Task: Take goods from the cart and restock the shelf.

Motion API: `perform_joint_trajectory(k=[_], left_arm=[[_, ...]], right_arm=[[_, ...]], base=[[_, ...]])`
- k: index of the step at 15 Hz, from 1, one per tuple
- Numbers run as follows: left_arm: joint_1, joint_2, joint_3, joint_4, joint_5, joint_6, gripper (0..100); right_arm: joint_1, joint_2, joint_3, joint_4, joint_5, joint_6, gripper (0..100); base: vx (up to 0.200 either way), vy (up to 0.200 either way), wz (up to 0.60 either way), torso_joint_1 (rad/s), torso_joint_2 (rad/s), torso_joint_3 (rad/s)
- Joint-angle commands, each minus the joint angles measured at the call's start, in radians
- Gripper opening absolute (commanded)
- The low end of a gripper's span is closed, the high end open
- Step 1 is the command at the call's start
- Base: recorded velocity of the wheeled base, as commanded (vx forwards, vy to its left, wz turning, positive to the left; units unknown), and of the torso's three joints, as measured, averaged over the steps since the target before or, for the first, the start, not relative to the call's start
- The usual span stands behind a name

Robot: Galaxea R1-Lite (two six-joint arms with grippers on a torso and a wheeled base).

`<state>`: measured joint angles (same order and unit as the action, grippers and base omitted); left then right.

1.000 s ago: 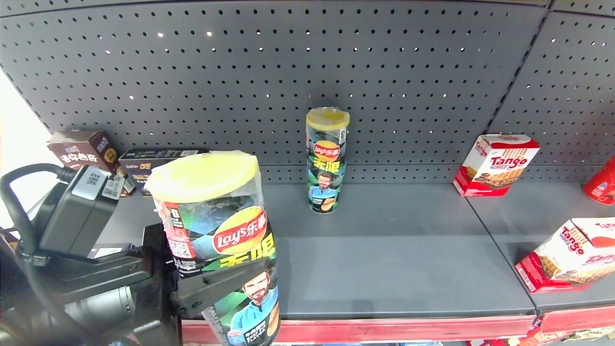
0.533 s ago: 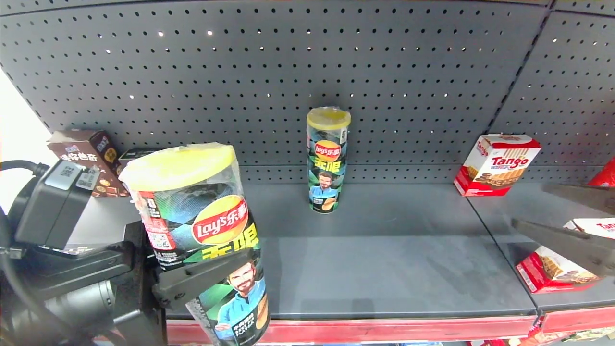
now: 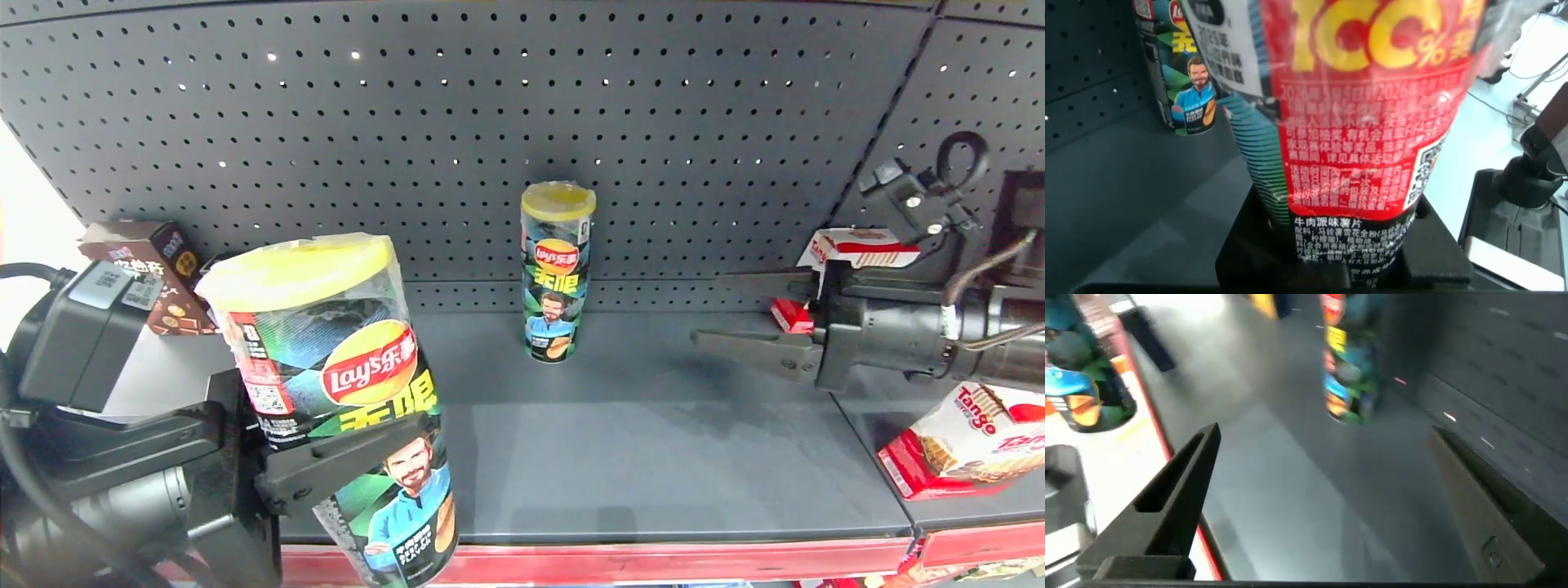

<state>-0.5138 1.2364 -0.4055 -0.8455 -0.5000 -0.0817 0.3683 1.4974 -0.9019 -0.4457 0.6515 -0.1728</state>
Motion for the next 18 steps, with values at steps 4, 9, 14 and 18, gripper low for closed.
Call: perform_joint_trajectory(k=[4,9,14,18], left_arm=[[-0.002,0.026,-0.006,-0.003,0.000,-0.010,0],[-0.005,0.055,-0.030,-0.006,0.000,-0.009,0],[-0.006,0.057,-0.026,-0.006,0.000,-0.009,0],[-0.003,0.057,-0.019,-0.006,-0.002,-0.009,0]], right_arm=[[-0.011,0.268,-0.246,-0.004,0.137,-0.102,100],[-0.034,0.455,-0.411,-0.076,0.329,-0.163,100],[-0.005,0.544,-0.546,-0.034,0.326,-0.122,100],[0.000,0.623,-0.684,0.019,0.316,-0.108,100]], base=[[0.000,0.000,0.00,0.000,0.00,0.000],[0.000,0.000,0.00,0.000,0.00,0.000],[0.000,0.000,0.00,0.000,0.00,0.000],[0.000,0.000,0.00,0.000,0.00,0.000]])
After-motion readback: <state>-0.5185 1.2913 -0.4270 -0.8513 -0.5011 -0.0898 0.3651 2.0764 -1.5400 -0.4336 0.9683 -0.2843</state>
